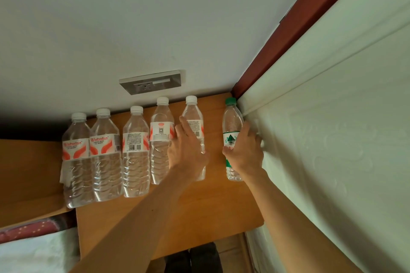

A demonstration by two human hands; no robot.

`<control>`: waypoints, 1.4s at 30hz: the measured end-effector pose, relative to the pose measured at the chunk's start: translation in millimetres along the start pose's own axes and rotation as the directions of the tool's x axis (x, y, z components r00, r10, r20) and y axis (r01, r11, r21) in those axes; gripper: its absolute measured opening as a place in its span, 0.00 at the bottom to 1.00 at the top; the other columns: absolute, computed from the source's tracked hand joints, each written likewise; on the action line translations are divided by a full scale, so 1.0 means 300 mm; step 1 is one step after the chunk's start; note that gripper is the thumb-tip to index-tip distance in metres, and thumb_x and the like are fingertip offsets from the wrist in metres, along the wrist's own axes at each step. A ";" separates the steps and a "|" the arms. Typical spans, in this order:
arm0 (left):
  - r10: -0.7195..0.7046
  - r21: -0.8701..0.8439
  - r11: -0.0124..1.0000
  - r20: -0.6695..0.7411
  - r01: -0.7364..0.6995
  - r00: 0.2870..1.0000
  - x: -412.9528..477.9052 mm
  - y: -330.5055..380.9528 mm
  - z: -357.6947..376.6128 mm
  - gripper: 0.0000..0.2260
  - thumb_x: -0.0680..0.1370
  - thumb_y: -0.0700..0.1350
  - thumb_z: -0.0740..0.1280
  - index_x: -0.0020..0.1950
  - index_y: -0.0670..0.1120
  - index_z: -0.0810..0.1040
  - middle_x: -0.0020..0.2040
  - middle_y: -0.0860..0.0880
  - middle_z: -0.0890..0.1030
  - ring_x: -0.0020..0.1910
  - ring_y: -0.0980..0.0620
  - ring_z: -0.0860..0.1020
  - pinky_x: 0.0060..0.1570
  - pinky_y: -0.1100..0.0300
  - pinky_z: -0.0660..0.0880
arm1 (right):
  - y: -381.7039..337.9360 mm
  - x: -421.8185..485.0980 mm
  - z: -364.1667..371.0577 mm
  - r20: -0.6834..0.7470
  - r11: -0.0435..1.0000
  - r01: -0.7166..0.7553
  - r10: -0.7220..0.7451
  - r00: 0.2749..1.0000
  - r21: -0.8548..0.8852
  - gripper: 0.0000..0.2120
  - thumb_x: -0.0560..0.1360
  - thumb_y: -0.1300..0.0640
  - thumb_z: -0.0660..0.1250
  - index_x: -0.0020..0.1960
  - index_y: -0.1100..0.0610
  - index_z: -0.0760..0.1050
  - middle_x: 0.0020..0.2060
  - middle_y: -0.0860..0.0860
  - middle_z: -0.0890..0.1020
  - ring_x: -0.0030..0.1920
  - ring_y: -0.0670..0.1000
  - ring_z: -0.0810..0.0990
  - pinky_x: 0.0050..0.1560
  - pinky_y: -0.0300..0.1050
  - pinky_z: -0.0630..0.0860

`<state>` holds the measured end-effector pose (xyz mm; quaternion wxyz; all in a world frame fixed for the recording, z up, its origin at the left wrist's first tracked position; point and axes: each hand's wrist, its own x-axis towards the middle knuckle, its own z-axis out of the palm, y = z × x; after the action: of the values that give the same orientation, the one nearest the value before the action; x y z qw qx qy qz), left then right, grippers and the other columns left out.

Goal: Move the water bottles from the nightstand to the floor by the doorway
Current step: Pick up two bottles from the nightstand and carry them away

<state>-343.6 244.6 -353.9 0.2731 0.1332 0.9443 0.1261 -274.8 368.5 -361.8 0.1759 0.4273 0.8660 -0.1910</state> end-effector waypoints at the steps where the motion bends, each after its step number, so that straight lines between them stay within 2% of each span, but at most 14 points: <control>1: -0.008 -0.004 1.000 -0.002 0.008 1.000 0.002 0.002 -0.001 0.52 0.70 0.54 0.76 0.78 0.44 0.41 0.72 0.42 0.62 0.68 0.40 0.69 0.57 0.49 0.76 | 0.000 0.007 -0.003 0.018 1.000 -0.006 0.007 1.000 -0.003 0.43 0.69 0.47 0.75 0.73 0.54 0.53 0.65 0.57 0.71 0.66 0.59 0.70 0.59 0.58 0.76; 6: -0.056 -0.091 0.994 0.006 0.056 0.998 0.005 0.013 0.009 0.51 0.72 0.51 0.74 0.78 0.47 0.38 0.68 0.41 0.69 0.63 0.40 0.75 0.53 0.48 0.78 | 0.012 0.023 -0.020 0.060 0.992 -0.043 0.036 0.998 0.116 0.40 0.68 0.48 0.76 0.72 0.51 0.56 0.60 0.54 0.76 0.58 0.56 0.78 0.52 0.55 0.80; 11: -0.095 -0.115 0.989 -0.016 0.093 0.995 0.008 0.013 0.023 0.52 0.72 0.48 0.74 0.78 0.49 0.36 0.62 0.42 0.73 0.57 0.41 0.78 0.50 0.48 0.79 | 0.019 0.018 -0.028 0.071 0.981 -0.062 0.049 0.996 0.185 0.39 0.68 0.48 0.76 0.71 0.49 0.58 0.58 0.53 0.79 0.55 0.55 0.81 0.49 0.53 0.81; 14: -0.132 -0.161 0.979 -0.026 0.126 0.991 0.015 0.007 0.023 0.49 0.69 0.47 0.76 0.77 0.45 0.45 0.61 0.43 0.75 0.56 0.41 0.78 0.50 0.48 0.79 | 0.019 0.013 -0.031 0.066 0.976 -0.070 0.057 0.996 0.206 0.38 0.69 0.48 0.76 0.71 0.51 0.59 0.59 0.52 0.78 0.55 0.54 0.81 0.49 0.50 0.80; 17: -0.136 -0.204 0.971 -0.025 0.128 0.990 0.016 -0.003 0.023 0.39 0.66 0.48 0.78 0.70 0.43 0.60 0.57 0.44 0.77 0.51 0.43 0.80 0.46 0.50 0.80 | 0.017 -0.010 -0.025 0.059 0.972 -0.088 0.077 0.995 0.218 0.35 0.68 0.47 0.77 0.68 0.53 0.63 0.57 0.52 0.78 0.55 0.53 0.80 0.48 0.48 0.79; 20: -0.116 -0.245 0.964 -0.032 0.105 0.993 0.005 -0.015 0.029 0.34 0.65 0.46 0.79 0.64 0.43 0.64 0.54 0.46 0.78 0.46 0.47 0.79 0.38 0.57 0.77 | 0.020 -0.038 -0.019 0.054 0.966 -0.084 0.073 0.996 0.245 0.32 0.67 0.47 0.77 0.64 0.53 0.65 0.56 0.52 0.78 0.54 0.53 0.80 0.48 0.48 0.80; 26: -0.050 -0.215 0.976 -0.091 0.030 0.995 -0.044 -0.010 0.005 0.31 0.68 0.50 0.76 0.64 0.44 0.63 0.52 0.44 0.78 0.46 0.44 0.80 0.40 0.51 0.80 | 0.007 -0.093 -0.045 0.032 0.954 -0.019 0.010 0.999 0.300 0.34 0.69 0.47 0.76 0.68 0.51 0.62 0.59 0.50 0.75 0.58 0.51 0.76 0.50 0.45 0.77; 29: -0.021 -0.207 0.978 -0.117 -0.004 0.993 -0.071 0.001 -0.030 0.32 0.70 0.51 0.75 0.65 0.43 0.63 0.49 0.47 0.76 0.41 0.49 0.77 0.35 0.58 0.75 | -0.010 -0.125 -0.078 0.023 0.943 0.003 -0.011 1.000 0.334 0.35 0.69 0.46 0.75 0.69 0.51 0.61 0.59 0.50 0.74 0.57 0.50 0.76 0.48 0.42 0.76; 31: -0.007 -0.200 0.980 -0.111 -0.015 0.994 -0.095 0.008 -0.055 0.33 0.69 0.48 0.77 0.66 0.44 0.62 0.47 0.48 0.78 0.37 0.52 0.76 0.32 0.63 0.72 | -0.024 -0.150 -0.110 0.022 0.928 0.017 -0.027 0.999 0.371 0.37 0.68 0.42 0.74 0.70 0.51 0.61 0.58 0.49 0.74 0.54 0.47 0.75 0.42 0.35 0.71; 34: -0.013 -0.232 0.973 -0.099 -0.011 0.995 -0.133 0.010 -0.091 0.36 0.70 0.50 0.76 0.68 0.45 0.59 0.42 0.50 0.77 0.33 0.54 0.77 0.29 0.64 0.74 | -0.046 -0.200 -0.162 0.020 0.910 0.033 -0.046 0.999 0.414 0.38 0.68 0.38 0.72 0.71 0.50 0.60 0.58 0.47 0.75 0.50 0.43 0.71 0.38 0.26 0.63; 38: -0.042 -0.341 0.940 -0.116 0.000 0.992 -0.176 0.004 -0.134 0.39 0.65 0.58 0.77 0.66 0.52 0.57 0.43 0.49 0.80 0.34 0.50 0.81 0.31 0.53 0.81 | -0.073 -0.266 -0.219 -0.007 0.900 0.057 -0.060 0.998 0.433 0.37 0.68 0.36 0.71 0.70 0.49 0.61 0.59 0.46 0.78 0.54 0.46 0.78 0.45 0.31 0.67; 42: -0.040 -0.301 0.954 -0.156 -0.009 0.987 -0.244 0.011 -0.227 0.36 0.68 0.59 0.76 0.66 0.50 0.59 0.42 0.51 0.81 0.35 0.53 0.81 0.34 0.55 0.82 | -0.109 -0.335 -0.288 -0.047 0.900 0.095 -0.083 0.995 0.426 0.37 0.68 0.37 0.72 0.70 0.48 0.61 0.59 0.46 0.78 0.56 0.47 0.78 0.44 0.29 0.65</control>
<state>-320.7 212.9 -261.6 0.2144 0.0720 0.9341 0.2764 -255.7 324.0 -234.0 0.0569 0.4179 0.8241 -0.3781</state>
